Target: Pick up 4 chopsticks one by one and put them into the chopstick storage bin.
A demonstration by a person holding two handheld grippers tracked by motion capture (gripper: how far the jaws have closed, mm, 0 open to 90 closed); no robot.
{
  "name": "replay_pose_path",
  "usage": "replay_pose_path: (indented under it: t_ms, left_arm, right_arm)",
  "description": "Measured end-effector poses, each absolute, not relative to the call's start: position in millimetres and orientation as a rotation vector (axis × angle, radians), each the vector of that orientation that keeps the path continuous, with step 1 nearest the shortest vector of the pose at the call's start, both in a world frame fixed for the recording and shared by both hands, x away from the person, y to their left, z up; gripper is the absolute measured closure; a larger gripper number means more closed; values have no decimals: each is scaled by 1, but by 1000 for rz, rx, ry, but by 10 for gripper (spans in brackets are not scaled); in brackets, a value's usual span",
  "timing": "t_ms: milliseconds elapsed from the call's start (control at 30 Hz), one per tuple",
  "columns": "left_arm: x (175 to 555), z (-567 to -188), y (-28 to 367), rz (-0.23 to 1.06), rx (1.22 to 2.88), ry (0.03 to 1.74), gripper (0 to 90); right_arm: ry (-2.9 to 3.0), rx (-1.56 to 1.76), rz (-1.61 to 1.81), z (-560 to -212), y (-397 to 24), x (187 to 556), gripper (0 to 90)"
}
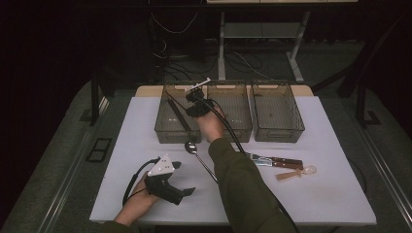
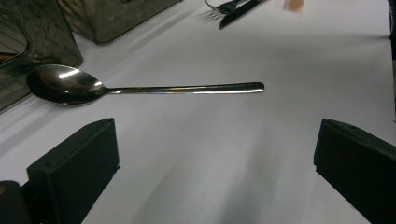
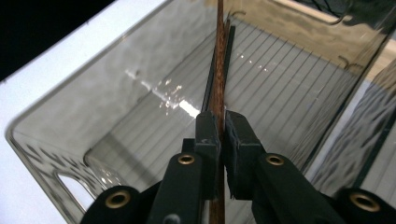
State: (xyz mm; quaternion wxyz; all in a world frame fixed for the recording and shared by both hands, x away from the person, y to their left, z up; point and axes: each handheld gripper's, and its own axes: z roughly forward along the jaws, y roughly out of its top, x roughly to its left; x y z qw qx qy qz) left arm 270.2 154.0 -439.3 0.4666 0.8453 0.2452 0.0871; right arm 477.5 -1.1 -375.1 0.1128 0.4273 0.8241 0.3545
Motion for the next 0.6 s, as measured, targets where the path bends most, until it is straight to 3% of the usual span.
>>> replay_pose_path:
  t_ms: [200,600]
  left_arm:
    - [271,-439,154,217,2076,600,0]
    - [271,-440,156,210,2072,617,0]
  right_arm:
    - [2435,1194,1007,-377,-1,476,643]
    - [2419,1179,1151,-367,-21,469,455]
